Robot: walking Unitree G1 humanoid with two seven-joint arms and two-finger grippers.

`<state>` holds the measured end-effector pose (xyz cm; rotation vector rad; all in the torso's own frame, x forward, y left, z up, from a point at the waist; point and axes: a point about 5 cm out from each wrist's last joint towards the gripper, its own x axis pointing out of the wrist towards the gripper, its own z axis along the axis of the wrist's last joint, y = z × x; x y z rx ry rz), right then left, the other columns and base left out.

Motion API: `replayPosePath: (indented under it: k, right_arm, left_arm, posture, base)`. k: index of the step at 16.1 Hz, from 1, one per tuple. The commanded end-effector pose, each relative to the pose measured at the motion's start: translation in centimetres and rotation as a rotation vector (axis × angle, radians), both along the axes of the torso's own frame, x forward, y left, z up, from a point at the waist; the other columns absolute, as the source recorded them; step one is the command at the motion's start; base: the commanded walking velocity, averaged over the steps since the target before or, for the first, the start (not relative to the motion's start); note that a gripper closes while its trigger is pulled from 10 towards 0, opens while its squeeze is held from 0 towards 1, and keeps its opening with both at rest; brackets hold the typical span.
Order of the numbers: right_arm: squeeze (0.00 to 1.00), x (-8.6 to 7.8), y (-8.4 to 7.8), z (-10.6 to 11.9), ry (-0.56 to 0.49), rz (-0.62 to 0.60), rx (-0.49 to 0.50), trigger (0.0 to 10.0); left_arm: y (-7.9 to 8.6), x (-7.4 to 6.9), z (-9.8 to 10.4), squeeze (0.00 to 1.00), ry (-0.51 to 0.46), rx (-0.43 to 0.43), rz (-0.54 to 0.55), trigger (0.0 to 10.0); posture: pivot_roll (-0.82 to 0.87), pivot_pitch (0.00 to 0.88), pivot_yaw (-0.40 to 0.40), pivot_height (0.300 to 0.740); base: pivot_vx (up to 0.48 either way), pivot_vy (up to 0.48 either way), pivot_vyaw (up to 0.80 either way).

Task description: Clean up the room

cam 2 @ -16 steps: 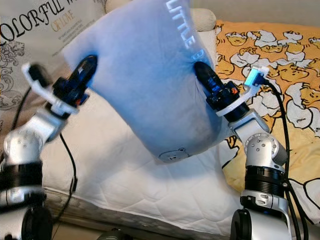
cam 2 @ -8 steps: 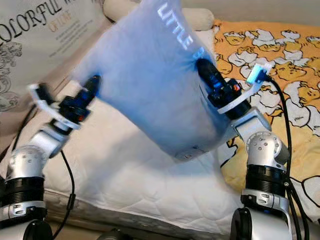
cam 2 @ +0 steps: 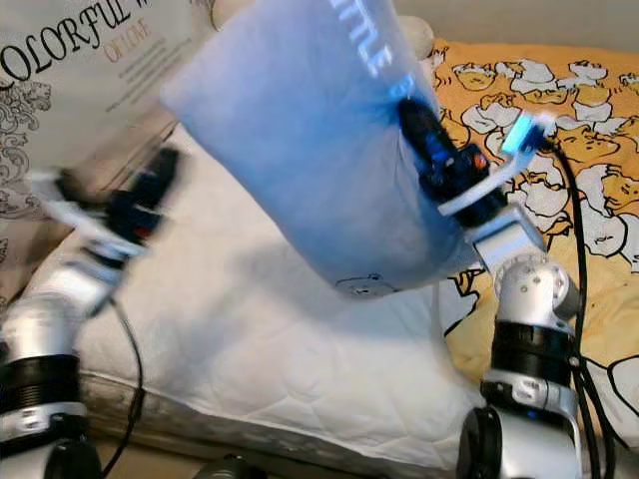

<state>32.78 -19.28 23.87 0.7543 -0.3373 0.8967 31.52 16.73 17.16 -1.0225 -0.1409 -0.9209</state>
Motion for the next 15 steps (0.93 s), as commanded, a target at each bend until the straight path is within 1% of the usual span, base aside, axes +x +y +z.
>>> replayPosePath:
  k: [1,3,5,7,8,9,10,12,13,14,15]
  right_arm:
    - [0.0,-0.4,-0.1,2.2,-0.091,0.007,0.038,0.0]
    - [0.0,-0.5,-0.3,2.9,-0.107,0.008,0.085,0.0]
    - [0.0,-0.8,-0.4,3.2,-0.116,0.018,0.1,0.0]
    - [0.0,-0.9,-0.1,3.3,-0.11,0.033,0.101,0.0]
    - [0.0,-0.9,0.2,3.1,-0.097,0.041,0.104,0.0]
    - [0.0,-0.9,0.3,3.1,-0.094,0.043,0.105,0.0]
    - [0.0,-0.9,0.6,3.0,-0.086,0.055,0.118,0.0]
    - [0.0,-1.0,1.2,3.1,-0.079,0.077,0.143,0.0]
    - [0.0,-1.0,1.3,3.1,-0.076,0.082,0.147,0.0]
    - [0.0,-1.0,1.4,3.1,-0.074,0.084,0.146,0.0]
    - [0.0,-1.1,1.8,2.9,-0.065,0.097,0.147,0.0]
  left_arm:
    - [0.0,0.0,-0.1,1.0,-0.007,0.041,0.002,10.0]
    - [-0.2,0.3,-1.3,1.0,0.021,0.055,0.025,10.0]
    - [-0.6,0.0,-2.1,1.0,0.026,0.074,-0.005,10.0]
    - [-1.5,-0.2,-1.9,1.0,0.009,0.045,-0.061,10.0]
    - [-2.4,0.0,-1.4,1.0,-0.016,0.012,-0.086,10.0]
    - [-2.5,0.0,-1.3,1.0,-0.021,0.005,-0.091,10.0]
    - [-3.2,0.1,-1.0,1.0,-0.042,0.007,-0.106,10.0]
    - [-4.3,0.4,-1.1,1.0,-0.066,0.059,-0.104,10.0]
    - [-4.7,0.5,-1.3,0.82,-0.068,0.092,-0.093,10.0]
    - [-4.8,0.5,-1.4,0.82,-0.07,0.101,-0.09,10.0]
    - [-5.2,0.5,-1.3,0.0,-0.091,0.135,-0.098,10.0]
  posture:
    - [0.01,0.0,0.077,0.74]
    - [0.0,0.0,0.08,0.74]
    - [0.0,0.0,0.08,0.74]
    - [-0.01,0.0,0.079,0.74]
    - [-0.01,0.0,0.078,0.74]
    - [-0.01,0.0,0.078,0.74]
    - [-0.01,0.0,0.078,0.74]
    - [-0.01,0.0,0.079,0.74]
    - [-0.01,0.0,0.079,0.74]
    - [-0.01,0.0,0.079,0.74]
    - [-0.02,0.0,0.081,0.74]
  base:
    - [0.0,0.0,0.0]
    - [0.0,0.0,0.0]
    - [0.0,0.0,0.0]
    - [0.0,0.0,0.0]
    - [0.0,0.0,0.0]
    - [0.0,0.0,0.0]
    - [0.0,0.0,0.0]
    - [0.0,0.0,0.0]
    - [0.0,0.0,0.0]
    - [0.0,0.0,0.0]
    - [0.0,0.0,0.0]
